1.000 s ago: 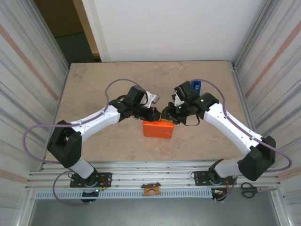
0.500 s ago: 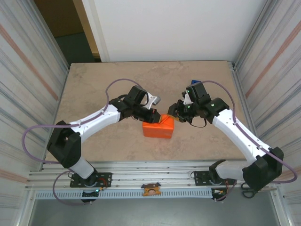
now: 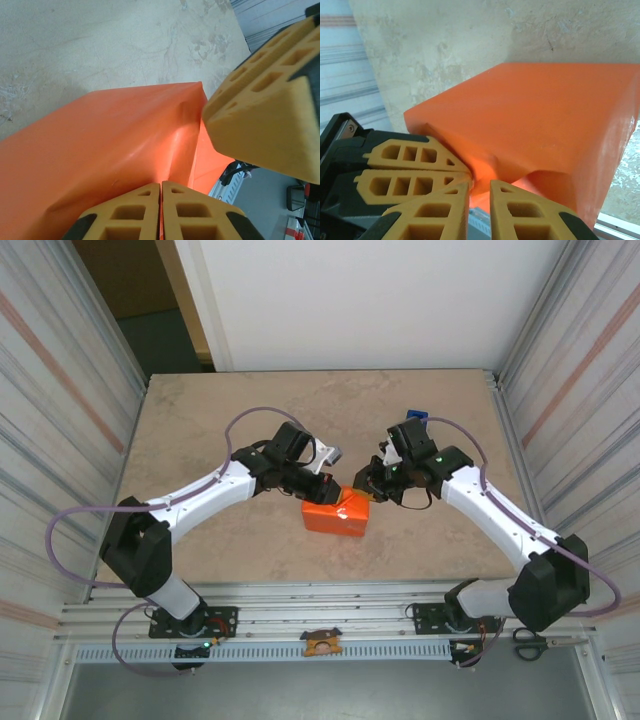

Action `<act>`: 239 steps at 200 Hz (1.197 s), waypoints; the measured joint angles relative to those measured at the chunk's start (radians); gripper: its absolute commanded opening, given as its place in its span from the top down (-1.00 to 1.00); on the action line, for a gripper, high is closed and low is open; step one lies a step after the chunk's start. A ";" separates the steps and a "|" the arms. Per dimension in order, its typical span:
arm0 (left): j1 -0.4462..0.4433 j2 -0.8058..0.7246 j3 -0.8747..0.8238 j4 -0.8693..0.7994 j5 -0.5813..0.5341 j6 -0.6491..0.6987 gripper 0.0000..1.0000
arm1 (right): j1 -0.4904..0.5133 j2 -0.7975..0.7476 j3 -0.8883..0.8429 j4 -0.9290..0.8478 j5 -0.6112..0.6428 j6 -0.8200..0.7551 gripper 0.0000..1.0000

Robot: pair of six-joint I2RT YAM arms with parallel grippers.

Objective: Wrap the gift box in paper
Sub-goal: Stick the wrapping paper to the gift box.

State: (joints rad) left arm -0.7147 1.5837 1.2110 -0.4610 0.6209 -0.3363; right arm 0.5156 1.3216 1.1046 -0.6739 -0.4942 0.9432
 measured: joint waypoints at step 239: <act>0.009 0.004 0.022 -0.052 0.008 0.002 0.79 | 0.015 0.010 -0.020 -0.096 0.024 -0.039 0.98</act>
State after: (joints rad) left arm -0.7059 1.5879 1.2327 -0.5129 0.6292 -0.3347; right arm 0.5308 1.3319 1.0847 -0.7700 -0.4702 0.9047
